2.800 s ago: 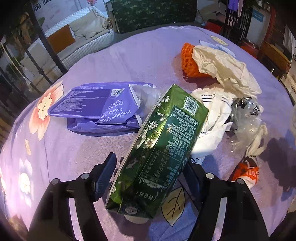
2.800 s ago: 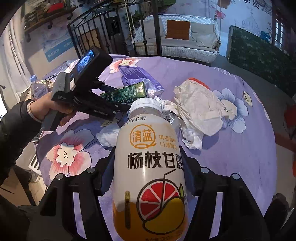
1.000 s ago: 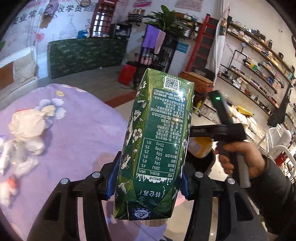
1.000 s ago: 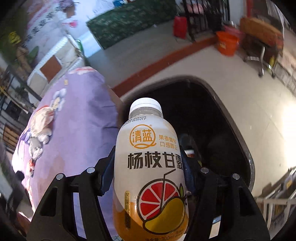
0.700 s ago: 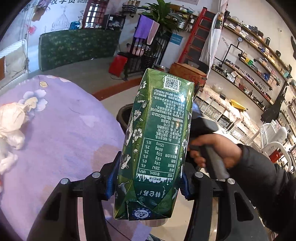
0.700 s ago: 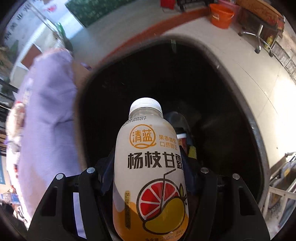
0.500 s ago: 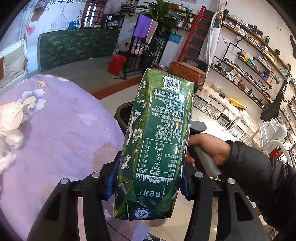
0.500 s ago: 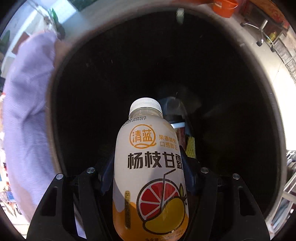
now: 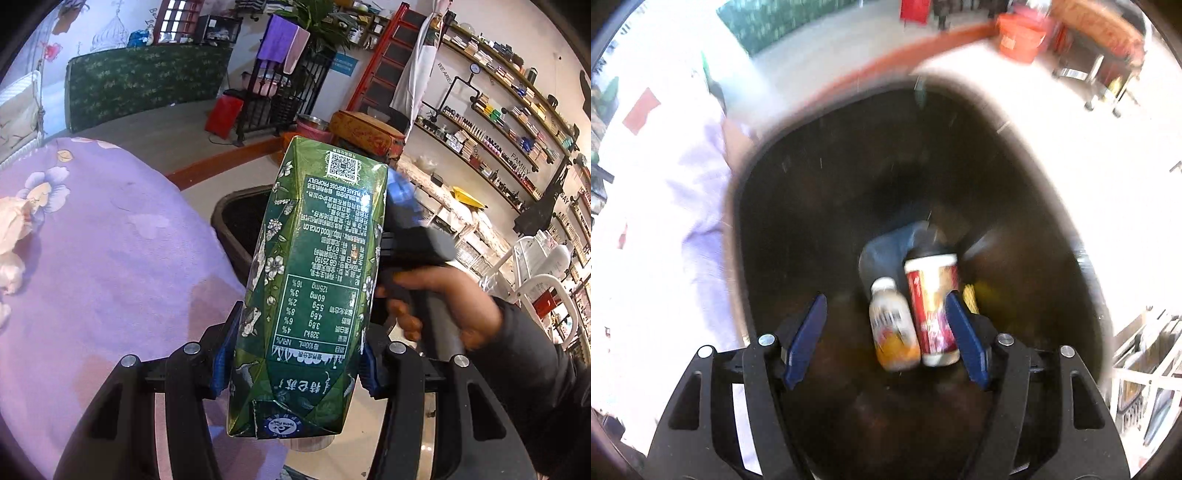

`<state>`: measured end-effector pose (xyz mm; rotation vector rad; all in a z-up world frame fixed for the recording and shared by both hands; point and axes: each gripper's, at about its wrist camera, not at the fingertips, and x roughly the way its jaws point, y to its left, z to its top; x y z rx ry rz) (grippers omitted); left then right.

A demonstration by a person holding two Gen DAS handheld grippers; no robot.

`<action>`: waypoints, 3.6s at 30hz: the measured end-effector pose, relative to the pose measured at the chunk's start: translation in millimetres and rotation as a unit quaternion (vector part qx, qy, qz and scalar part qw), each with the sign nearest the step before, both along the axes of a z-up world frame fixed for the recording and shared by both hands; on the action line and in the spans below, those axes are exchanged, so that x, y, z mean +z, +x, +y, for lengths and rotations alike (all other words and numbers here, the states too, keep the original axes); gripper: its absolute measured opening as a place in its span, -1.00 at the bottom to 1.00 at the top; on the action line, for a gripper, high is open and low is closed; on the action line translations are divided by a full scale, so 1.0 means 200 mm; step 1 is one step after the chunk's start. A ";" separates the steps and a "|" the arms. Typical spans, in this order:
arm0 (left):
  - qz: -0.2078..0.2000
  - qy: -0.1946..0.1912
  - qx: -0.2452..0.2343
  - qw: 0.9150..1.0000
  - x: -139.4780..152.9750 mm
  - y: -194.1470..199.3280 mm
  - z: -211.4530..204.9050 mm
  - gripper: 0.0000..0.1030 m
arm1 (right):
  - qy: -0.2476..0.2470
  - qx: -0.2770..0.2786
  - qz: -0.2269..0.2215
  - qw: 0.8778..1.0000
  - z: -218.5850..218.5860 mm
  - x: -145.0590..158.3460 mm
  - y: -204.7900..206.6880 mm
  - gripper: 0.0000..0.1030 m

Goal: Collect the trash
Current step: 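Carry the green carton over the bin with the left tool and release it, then move both tools back from the bin over the table, then grasp the white plastic bag with red print with the left tool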

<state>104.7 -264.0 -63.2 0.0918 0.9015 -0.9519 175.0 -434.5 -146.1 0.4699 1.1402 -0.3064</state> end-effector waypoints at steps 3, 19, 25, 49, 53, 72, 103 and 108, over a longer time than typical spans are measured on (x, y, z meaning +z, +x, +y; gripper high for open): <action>0.005 0.005 -0.008 1.000 -0.02 0.02 -0.06 0.01 | -0.039 -0.022 -0.056 0.997 0.02 0.16 -0.14 0.39; 0.045 0.057 -0.042 0.996 -0.16 0.13 -0.43 0.01 | -0.119 -0.127 -0.177 0.969 -0.08 0.57 -0.56 0.59; 0.067 0.085 -0.046 0.993 -0.24 0.16 -0.53 0.01 | -0.117 -0.139 -0.182 0.966 -0.08 0.58 -0.61 0.59; 0.019 0.053 -0.036 0.998 -0.07 0.03 -0.40 0.51 | -0.117 -0.146 -0.200 0.962 -0.03 0.59 -0.60 0.59; -0.006 0.048 -0.020 0.999 -0.02 0.01 -0.29 0.56 | -0.117 -0.134 -0.205 0.962 0.01 0.60 -0.56 0.62; -0.052 0.081 0.159 0.983 0.00 0.06 0.47 0.64 | -0.053 0.064 -0.208 0.975 0.56 0.52 -0.19 0.66; 0.007 0.182 0.189 0.965 -0.15 0.59 1.30 -0.25 | -0.043 0.291 -0.195 0.936 1.44 0.55 0.20 0.66; 0.014 0.151 0.211 0.966 -0.13 0.53 1.36 -0.50 | -0.034 0.296 -0.184 0.937 1.46 0.51 0.24 0.66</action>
